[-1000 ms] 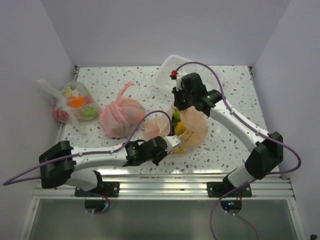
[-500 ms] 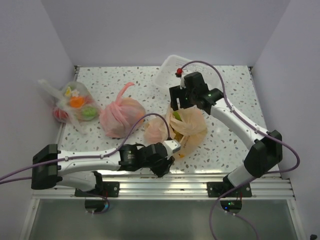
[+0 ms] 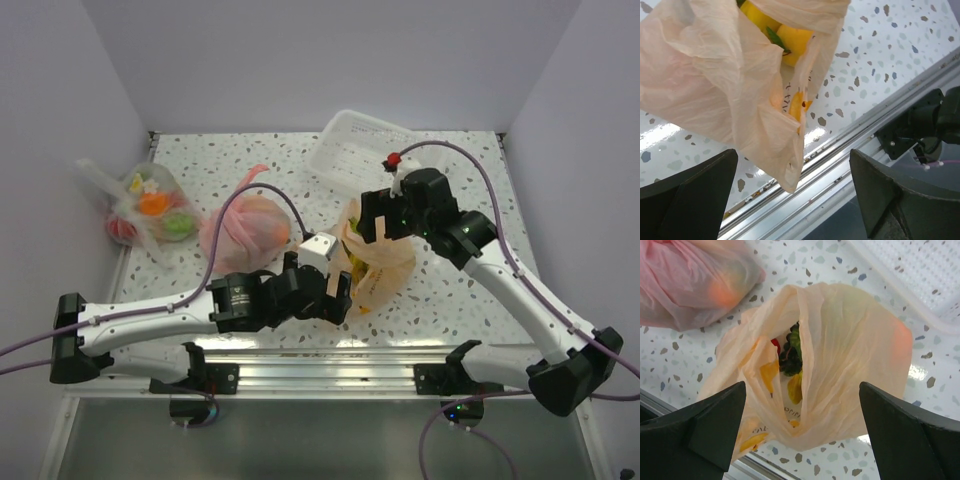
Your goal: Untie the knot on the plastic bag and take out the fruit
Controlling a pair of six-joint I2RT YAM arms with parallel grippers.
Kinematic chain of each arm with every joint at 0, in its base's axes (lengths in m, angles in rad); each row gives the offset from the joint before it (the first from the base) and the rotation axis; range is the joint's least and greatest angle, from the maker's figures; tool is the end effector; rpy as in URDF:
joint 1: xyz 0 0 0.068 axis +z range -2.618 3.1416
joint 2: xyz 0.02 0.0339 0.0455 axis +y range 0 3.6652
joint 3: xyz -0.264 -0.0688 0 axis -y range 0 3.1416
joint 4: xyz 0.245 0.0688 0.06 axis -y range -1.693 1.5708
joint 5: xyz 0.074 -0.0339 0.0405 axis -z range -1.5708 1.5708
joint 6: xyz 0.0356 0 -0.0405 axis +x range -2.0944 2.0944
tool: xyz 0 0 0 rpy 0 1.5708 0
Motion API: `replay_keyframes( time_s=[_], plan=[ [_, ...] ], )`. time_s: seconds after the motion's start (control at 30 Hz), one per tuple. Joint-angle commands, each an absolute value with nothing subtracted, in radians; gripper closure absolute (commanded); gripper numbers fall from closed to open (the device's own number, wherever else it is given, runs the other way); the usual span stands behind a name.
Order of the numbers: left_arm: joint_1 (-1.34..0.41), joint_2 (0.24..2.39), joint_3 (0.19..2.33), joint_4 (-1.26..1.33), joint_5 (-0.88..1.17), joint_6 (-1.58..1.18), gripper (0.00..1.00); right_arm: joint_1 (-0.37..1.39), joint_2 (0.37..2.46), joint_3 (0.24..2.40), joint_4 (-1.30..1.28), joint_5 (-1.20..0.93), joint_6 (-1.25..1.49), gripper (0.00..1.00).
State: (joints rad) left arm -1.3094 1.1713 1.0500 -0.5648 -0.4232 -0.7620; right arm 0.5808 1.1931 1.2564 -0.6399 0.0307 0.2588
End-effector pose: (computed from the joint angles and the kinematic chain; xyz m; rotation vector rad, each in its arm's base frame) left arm 0.0788 -0.2379 0.3192 0.3894 2.2379 -0.6732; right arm 0.2140 0.1391 0.3745 -0.3318 2.1567 0.4519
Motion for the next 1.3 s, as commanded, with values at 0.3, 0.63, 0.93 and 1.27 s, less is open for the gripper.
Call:
replay_keyframes(
  time_s=[0.3, 0.63, 0.93, 1.27],
  plan=[
    [-1.149, 1.383, 1.117, -0.543, -0.531, -0.804, 0.00, 0.583, 1.177, 1.026, -0.584, 0.006, 0.344, 0.08],
    [-0.980, 1.499, 1.112, -0.528, -0.591, -0.769, 0.36, 0.565, 1.146, 0.884, -0.575, 0.195, 0.314, 0.86],
    [-0.822, 1.292, 0.933, -0.587, -0.572, -0.749, 1.00, 0.209, 1.132, 0.782, -0.560, 0.121, 0.344, 1.00],
    [-0.807, 1.164, 0.937, -0.594, -0.292, -0.706, 1.00, 0.196, 1.065, 0.906, -0.606, -0.035, 0.216, 0.68]
  ],
)
